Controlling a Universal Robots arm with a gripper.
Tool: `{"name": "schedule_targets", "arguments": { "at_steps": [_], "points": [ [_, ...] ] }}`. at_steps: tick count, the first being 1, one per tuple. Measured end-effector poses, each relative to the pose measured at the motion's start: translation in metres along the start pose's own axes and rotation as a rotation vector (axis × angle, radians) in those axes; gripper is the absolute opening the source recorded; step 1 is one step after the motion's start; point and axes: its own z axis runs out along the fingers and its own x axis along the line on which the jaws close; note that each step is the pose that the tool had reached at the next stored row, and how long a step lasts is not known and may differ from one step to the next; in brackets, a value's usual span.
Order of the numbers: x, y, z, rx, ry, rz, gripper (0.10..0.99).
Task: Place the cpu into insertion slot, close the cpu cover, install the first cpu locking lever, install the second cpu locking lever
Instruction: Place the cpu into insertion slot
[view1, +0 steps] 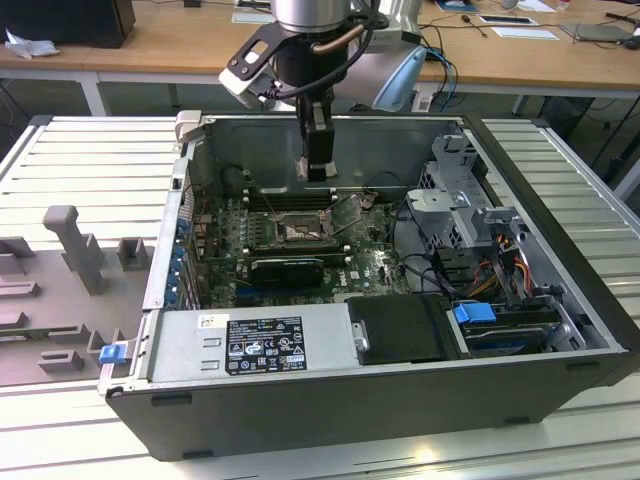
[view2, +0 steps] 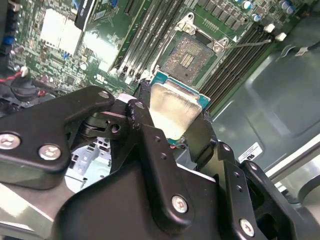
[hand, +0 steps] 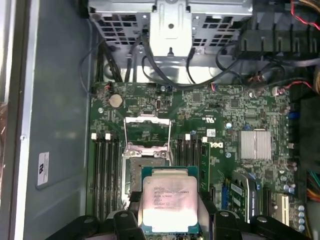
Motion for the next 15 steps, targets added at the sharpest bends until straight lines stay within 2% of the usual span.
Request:
{"name": "schedule_targets", "arguments": {
  "at_steps": [2,5,8,15],
  "points": [
    [0.0,-0.0002,0.002,0.0,-0.0013,0.016,0.529],
    [-0.0003,-0.0017,0.0143,0.0,-0.0021,0.024,0.529],
    [-0.0004,-0.0028,0.0241,0.0,-0.0007,0.009,0.529],
    [-0.0006,-0.0039,0.0363,0.0,-0.0005,0.009,0.529]
  ]
}}
